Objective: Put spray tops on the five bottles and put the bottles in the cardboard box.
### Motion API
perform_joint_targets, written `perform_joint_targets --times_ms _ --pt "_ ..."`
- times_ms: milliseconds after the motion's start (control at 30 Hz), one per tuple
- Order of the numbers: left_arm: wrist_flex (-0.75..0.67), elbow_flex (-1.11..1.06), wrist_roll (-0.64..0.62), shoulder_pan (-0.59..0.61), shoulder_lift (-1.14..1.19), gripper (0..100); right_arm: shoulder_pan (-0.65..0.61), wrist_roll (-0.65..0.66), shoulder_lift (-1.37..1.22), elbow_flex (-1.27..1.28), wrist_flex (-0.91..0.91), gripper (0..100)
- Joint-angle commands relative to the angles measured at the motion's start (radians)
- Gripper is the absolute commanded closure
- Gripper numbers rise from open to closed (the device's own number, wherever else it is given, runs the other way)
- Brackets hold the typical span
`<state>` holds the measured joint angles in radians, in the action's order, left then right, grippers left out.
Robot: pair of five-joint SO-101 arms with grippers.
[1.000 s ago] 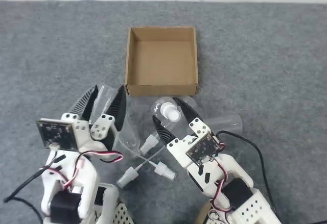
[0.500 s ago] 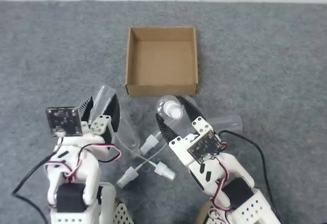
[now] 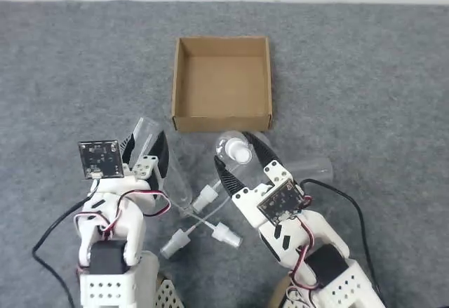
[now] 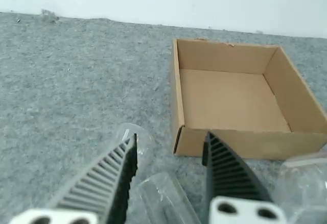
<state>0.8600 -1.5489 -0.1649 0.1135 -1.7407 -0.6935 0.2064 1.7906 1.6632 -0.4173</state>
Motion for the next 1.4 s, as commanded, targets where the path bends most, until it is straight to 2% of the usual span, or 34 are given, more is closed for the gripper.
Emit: perform_joint_targets --times_ms 0,167,467,667,1033,1367 --pt "-0.037 0.01 0.008 0.003 -0.015 80 0.013 0.006 0.024 0.018 -0.005 92.8" --pt "-0.055 -0.004 0.005 0.0 -0.015 80 0.013 0.006 0.024 0.018 -0.024 92.8" --pt "-0.27 -0.134 0.002 0.009 -0.015 80 0.013 0.008 0.024 0.018 -0.024 92.8" --pt "-0.272 -0.136 0.0 0.008 -0.015 80 0.013 0.008 0.024 -0.009 -0.028 92.9" --pt "-0.278 -0.136 0.006 0.009 -0.015 80 0.013 0.014 0.024 -0.184 -0.188 92.9" --pt "-0.278 -0.137 0.006 0.009 -0.015 80 0.015 0.015 0.021 -0.319 -0.191 92.9"
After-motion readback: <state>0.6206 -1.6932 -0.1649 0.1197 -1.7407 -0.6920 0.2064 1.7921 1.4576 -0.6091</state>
